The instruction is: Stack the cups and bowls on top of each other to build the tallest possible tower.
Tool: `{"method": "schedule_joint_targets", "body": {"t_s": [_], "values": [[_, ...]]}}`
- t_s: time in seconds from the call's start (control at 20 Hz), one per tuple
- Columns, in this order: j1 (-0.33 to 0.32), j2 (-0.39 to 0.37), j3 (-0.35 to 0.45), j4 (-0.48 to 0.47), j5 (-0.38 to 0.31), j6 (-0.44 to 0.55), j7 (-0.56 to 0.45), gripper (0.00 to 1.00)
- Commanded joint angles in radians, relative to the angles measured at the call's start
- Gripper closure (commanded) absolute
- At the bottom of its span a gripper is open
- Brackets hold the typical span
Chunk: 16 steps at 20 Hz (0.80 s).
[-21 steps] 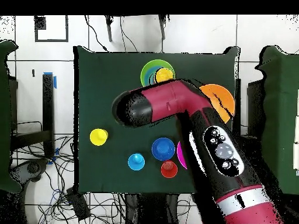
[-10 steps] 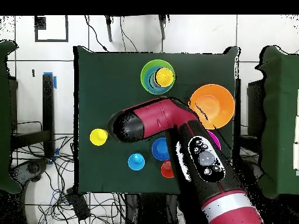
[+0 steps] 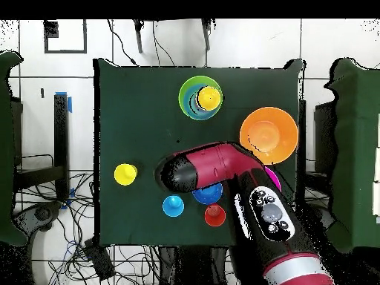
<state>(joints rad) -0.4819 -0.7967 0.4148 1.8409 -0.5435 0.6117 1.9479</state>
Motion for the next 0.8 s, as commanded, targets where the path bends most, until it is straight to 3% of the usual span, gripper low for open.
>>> {"method": "schedule_joint_targets", "body": {"t_s": [0.05,0.55,0.8], "values": [[0.023,0.071,-0.094,0.061,-0.067,-0.079,0.109,0.00],[0.051,0.124,-0.165,0.067,-0.078,-0.160,0.103,0.00],[0.079,0.192,-0.209,0.025,-0.089,-0.201,0.108,0.00]]}}
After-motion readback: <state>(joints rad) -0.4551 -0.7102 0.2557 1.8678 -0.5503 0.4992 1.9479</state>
